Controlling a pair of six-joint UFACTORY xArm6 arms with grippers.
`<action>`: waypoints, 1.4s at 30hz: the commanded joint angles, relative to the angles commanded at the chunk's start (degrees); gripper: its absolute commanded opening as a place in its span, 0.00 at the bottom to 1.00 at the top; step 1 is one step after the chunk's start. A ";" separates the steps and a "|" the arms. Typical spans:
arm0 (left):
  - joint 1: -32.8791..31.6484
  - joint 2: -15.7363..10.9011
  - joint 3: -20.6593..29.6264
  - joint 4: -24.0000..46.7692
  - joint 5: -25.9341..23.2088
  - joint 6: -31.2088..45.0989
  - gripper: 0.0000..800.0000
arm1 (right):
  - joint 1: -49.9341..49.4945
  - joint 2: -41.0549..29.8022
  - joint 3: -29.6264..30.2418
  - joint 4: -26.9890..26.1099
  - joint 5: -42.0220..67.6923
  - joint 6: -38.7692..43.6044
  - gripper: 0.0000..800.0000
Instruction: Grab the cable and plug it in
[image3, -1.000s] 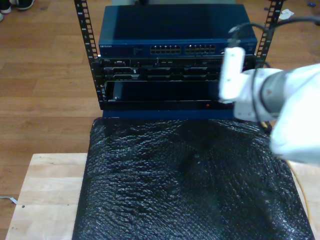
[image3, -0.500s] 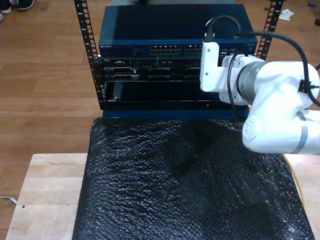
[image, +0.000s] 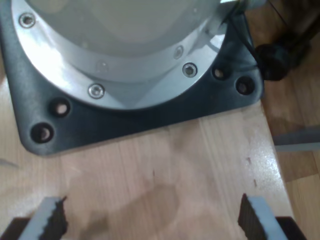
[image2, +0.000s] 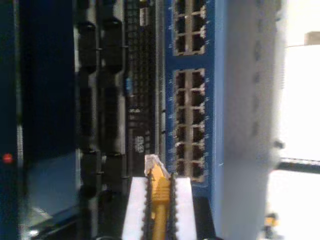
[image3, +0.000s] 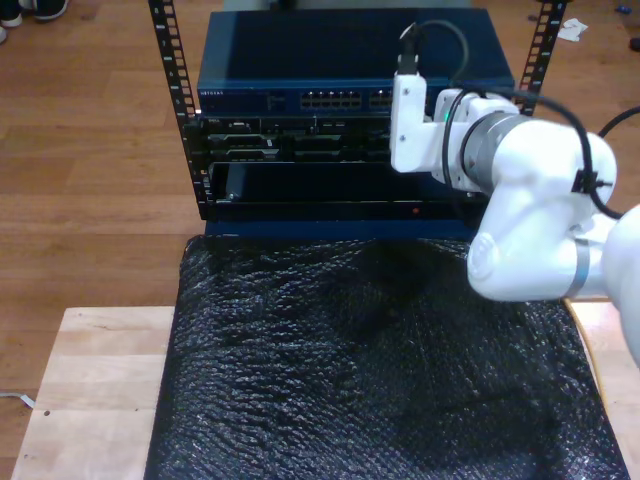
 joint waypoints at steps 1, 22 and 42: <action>0.00 0.00 0.00 0.00 0.00 0.00 1.00 | 0.00 0.00 0.53 0.09 -0.18 0.18 0.00; 0.00 0.00 0.00 0.00 0.00 0.00 1.00 | 3.16 7.03 -5.36 -1.14 -3.08 -6.33 0.00; 0.00 0.00 0.00 0.00 0.00 0.00 1.00 | 3.96 8.09 -8.35 -1.14 -11.16 -6.15 0.00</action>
